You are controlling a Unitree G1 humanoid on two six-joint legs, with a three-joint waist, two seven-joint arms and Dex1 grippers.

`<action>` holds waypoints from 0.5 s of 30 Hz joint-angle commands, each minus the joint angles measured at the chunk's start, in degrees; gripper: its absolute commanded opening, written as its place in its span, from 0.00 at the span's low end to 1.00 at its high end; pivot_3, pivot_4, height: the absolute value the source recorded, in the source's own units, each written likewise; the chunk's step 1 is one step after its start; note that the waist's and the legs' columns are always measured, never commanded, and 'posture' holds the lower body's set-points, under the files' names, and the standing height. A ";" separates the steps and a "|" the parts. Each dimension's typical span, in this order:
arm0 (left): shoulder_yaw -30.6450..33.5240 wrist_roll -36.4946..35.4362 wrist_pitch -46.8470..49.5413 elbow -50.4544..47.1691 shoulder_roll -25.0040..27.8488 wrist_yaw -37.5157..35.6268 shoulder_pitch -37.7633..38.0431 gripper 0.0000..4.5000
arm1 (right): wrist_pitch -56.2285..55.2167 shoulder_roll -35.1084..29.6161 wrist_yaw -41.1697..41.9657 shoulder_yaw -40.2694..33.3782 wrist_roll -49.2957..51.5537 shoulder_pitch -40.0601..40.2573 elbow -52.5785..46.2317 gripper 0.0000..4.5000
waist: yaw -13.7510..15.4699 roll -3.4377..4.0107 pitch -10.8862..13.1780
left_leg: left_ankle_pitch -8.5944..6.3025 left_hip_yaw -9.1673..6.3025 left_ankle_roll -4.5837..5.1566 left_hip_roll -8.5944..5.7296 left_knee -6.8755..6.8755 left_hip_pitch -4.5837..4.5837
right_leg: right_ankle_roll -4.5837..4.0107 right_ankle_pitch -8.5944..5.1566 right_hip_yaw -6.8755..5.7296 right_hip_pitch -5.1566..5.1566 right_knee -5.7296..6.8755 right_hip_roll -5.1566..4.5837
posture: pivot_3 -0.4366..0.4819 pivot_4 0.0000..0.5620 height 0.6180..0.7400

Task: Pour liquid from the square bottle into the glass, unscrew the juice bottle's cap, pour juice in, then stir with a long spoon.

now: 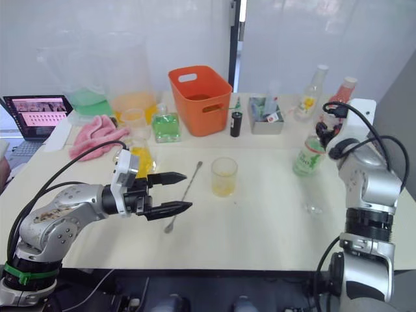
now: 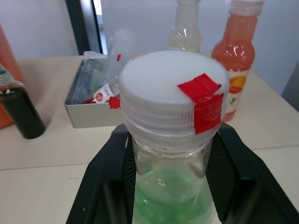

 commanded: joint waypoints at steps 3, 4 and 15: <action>1.95 0.67 -2.71 1.59 1.05 -2.20 -1.62 1.00 | 11.29 -7.75 11.09 -6.23 14.36 3.88 -20.46 0.33 | 0.21 0.04 0.02 | 0.00 -0.01 0.00 0.00 0.00 -0.04 | 0.01 0.01 0.00 -0.03 0.03 -0.01 | 0.48 0.27 0.99; 2.02 0.68 -2.83 2.19 1.30 -2.74 -1.77 1.00 | 12.93 -8.97 13.08 -7.01 17.12 4.62 -23.26 0.33 | 0.21 0.04 0.02 | 0.00 -0.02 0.00 0.00 -0.02 -0.06 | 0.01 0.01 0.00 -0.05 0.00 -0.01 | 0.48 0.27 0.99; 2.11 1.71 -3.91 5.58 3.06 -7.92 -3.39 1.00 | 22.45 -10.71 20.05 -5.61 46.83 7.43 -43.08 0.33 | 0.03 0.02 0.04 | 0.00 -0.01 0.01 0.06 0.01 -0.04 | 0.03 0.00 0.01 0.00 -0.09 0.03 | 0.48 0.27 0.99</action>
